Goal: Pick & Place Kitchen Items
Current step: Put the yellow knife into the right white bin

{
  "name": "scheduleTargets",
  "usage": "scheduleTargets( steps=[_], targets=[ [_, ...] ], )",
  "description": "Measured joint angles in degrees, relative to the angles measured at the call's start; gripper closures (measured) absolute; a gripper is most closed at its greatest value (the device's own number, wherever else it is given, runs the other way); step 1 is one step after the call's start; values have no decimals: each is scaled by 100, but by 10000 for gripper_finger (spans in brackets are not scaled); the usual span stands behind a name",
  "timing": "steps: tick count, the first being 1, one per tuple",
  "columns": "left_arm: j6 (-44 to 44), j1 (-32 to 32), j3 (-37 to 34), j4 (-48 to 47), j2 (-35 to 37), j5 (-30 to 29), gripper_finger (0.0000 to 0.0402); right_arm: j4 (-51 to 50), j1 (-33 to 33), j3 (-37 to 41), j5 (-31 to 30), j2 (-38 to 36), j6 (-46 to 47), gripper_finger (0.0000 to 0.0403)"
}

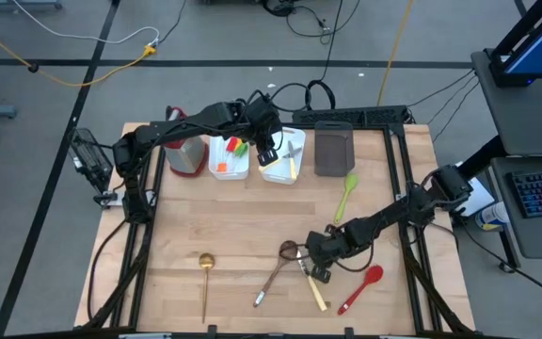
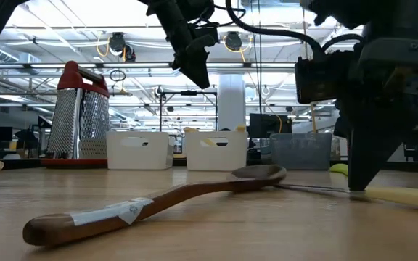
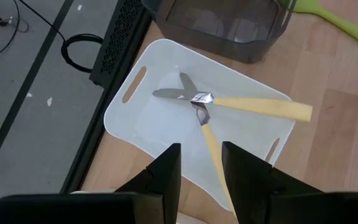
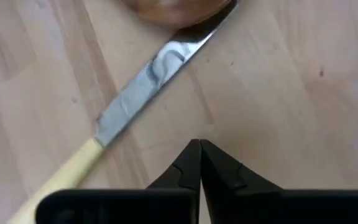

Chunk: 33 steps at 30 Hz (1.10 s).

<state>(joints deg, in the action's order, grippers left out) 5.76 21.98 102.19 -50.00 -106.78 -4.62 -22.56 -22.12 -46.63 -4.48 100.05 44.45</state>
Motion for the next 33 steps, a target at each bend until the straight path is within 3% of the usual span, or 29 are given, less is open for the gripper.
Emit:
scheduleTargets(
  steps=[5, 10, 15, 18, 21, 23, 28, 33],
  targets=[
    [-41, 0, 0, -15, 0, 0, 282, 49, 311, 37, 398, -446, 151, 384],
    [-135, 0, 0, -192, -1, 2, 282, 402, 215, 71, 599, -1072, 779, 327],
    [-202, 0, 0, -347, -2, 2, 282, 1433, -189, 42, 591, -1101, 1173, 256],
    [-311, 0, 0, -347, -2, 2, 282, 2394, -398, 44, 275, -839, 1014, 230],
    [-360, 0, 0, -356, -2, 2, 282, 3142, -555, 26, 147, -592, 874, 229],
    [-374, 0, 0, -362, -2, 2, 282, 3455, -627, -45, 380, -343, 865, 240],
    [-444, 0, 0, -372, -2, 4, 282, 3528, -711, -236, 1170, 224, 1123, 276],
    [-450, 0, 0, -374, -2, 4, 282, 3325, -673, -245, 1352, 342, 1234, 286]
  ],
)
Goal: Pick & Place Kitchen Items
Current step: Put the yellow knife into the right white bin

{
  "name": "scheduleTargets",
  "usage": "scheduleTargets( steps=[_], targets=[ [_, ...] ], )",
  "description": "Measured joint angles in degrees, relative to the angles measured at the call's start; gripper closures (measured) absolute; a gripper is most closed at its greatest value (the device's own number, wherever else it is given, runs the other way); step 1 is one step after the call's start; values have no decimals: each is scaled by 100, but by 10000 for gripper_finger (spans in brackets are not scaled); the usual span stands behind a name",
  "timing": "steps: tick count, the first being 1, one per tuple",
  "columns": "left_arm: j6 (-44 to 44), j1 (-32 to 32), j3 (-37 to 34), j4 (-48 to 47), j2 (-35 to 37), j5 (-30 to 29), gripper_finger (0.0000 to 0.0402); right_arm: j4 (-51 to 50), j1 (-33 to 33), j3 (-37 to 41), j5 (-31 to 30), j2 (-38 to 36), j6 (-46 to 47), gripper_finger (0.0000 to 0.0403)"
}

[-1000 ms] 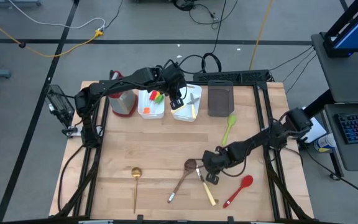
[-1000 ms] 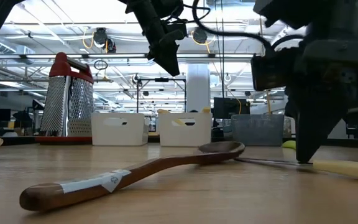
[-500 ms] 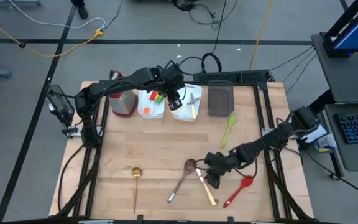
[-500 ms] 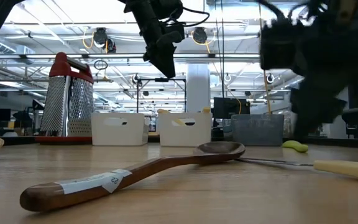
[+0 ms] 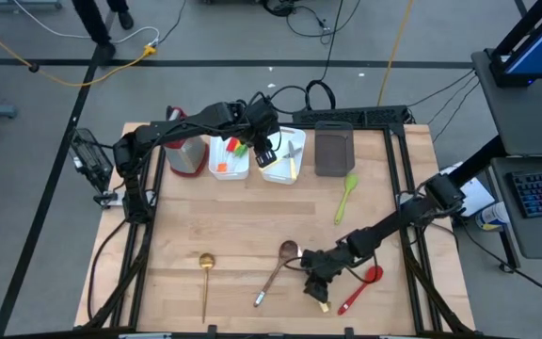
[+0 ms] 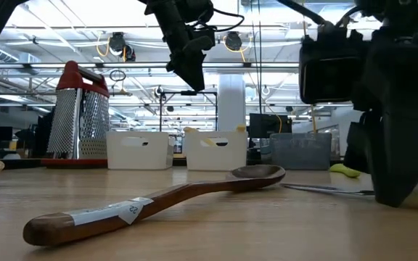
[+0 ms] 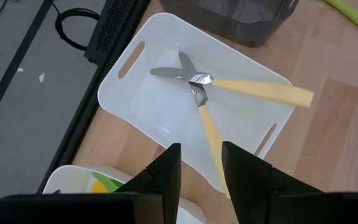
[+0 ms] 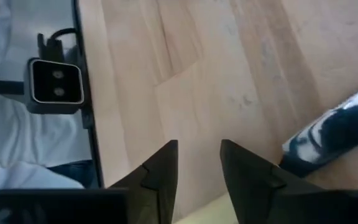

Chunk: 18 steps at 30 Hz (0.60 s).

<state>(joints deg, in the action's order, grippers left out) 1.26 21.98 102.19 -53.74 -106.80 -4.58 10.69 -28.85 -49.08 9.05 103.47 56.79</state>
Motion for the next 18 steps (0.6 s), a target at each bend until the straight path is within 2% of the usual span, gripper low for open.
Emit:
scheduleTargets(
  steps=[13, 18],
  targets=[
    [57, 0, 0, 7, 0, 0, 282, -2099, 306, 2, -145, -638, -978, 285],
    [52, 0, 0, 2, 0, 0, 282, -2676, 464, 50, -280, -1170, -622, 285]
  ],
)
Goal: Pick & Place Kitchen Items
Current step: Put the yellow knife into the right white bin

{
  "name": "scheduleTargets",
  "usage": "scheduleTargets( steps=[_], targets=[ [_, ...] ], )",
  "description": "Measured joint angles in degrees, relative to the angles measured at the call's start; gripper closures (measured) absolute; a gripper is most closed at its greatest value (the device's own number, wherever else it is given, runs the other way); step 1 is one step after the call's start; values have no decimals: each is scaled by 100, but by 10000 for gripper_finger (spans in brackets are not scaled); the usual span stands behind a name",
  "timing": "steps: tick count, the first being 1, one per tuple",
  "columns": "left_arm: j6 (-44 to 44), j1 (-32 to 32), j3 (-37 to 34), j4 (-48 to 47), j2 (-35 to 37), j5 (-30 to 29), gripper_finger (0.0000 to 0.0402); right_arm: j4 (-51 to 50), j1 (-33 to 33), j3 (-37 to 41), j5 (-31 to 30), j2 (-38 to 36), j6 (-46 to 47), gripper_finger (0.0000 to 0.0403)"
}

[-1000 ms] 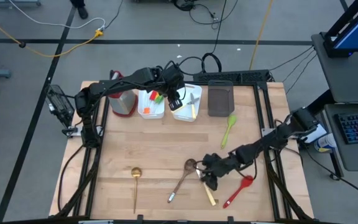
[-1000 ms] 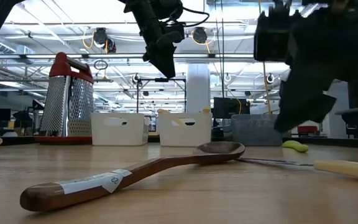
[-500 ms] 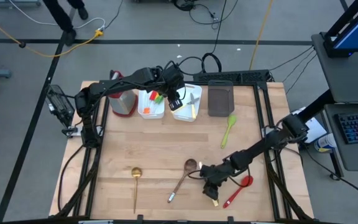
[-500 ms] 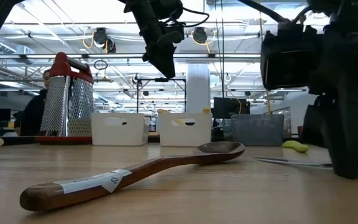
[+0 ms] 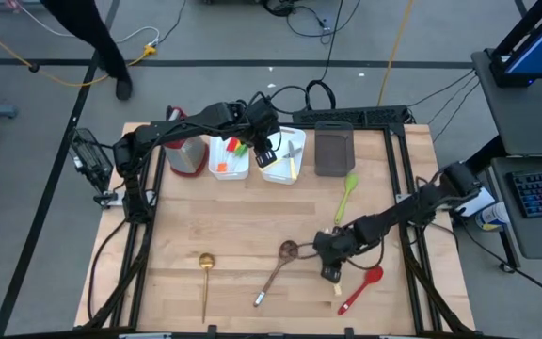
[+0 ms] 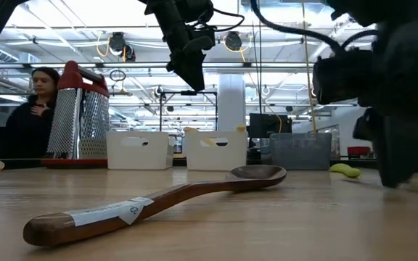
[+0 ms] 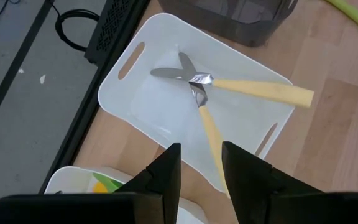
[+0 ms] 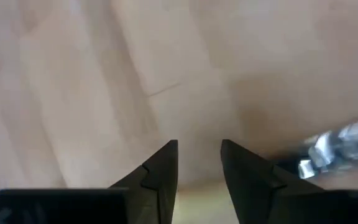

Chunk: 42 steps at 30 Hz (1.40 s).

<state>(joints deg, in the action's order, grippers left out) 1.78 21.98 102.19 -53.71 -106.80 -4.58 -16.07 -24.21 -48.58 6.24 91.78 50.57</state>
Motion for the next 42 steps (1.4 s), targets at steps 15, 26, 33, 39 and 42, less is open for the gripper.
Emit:
scheduleTargets(
  steps=[15, 26, 33, 39, 42],
  targets=[
    [-229, 0, 0, 68, 0, 0, 282, -2209, -292, -31, -162, -1035, 2116, 284],
    [-262, -15, 0, 186, 0, 0, 282, -1995, -286, -32, -647, -999, 2428, 284],
    [-221, -31, 0, 297, 0, 0, 282, -1710, -201, 59, -446, -548, 2433, 284],
    [-66, -28, 0, 392, 0, -1, 282, -1816, -100, 86, -345, -377, 2381, 284],
    [-44, -28, 0, 393, 0, 0, 282, -1819, -17, 185, -483, -373, 2532, 284]
  ],
)
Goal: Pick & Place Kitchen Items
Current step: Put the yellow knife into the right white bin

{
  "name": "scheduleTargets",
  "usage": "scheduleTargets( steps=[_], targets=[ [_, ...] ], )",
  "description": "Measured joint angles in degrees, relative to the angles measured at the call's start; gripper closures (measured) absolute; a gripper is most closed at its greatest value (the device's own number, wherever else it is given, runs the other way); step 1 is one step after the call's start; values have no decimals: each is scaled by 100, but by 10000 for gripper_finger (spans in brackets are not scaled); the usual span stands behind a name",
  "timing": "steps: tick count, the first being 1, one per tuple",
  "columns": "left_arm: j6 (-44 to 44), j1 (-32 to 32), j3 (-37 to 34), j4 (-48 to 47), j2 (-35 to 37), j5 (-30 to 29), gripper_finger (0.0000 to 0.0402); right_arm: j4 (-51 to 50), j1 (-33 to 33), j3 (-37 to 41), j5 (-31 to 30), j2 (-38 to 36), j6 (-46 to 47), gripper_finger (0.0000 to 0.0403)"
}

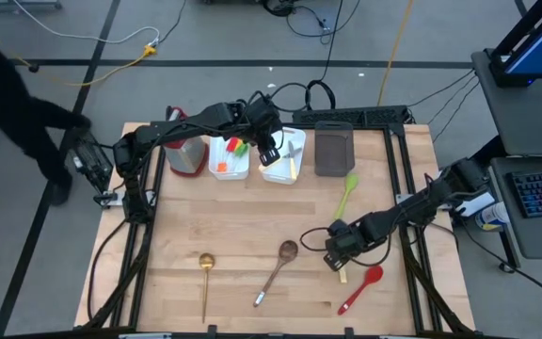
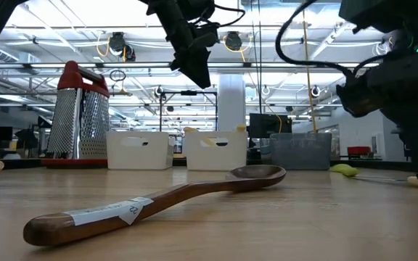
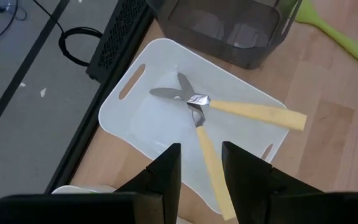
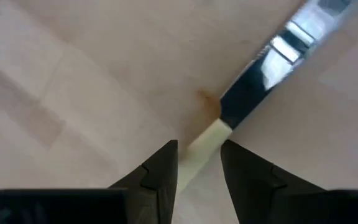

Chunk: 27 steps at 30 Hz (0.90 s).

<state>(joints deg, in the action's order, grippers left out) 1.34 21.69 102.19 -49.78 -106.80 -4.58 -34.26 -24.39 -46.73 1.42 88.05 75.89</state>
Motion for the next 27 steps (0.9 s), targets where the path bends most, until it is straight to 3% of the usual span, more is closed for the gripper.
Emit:
scheduleTargets(
  steps=[10, 20, 27],
  targets=[
    [136, 2, 0, -2, 0, -2, 282, -6, 239, 363, 61, -9, -497, 287],
    [140, 2, 0, -4, 0, -2, 282, -128, 278, 499, 37, -4, -966, 373],
    [135, -8, 0, -11, 0, 0, 282, -67, 289, 501, 39, -65, -1371, 373]
  ],
)
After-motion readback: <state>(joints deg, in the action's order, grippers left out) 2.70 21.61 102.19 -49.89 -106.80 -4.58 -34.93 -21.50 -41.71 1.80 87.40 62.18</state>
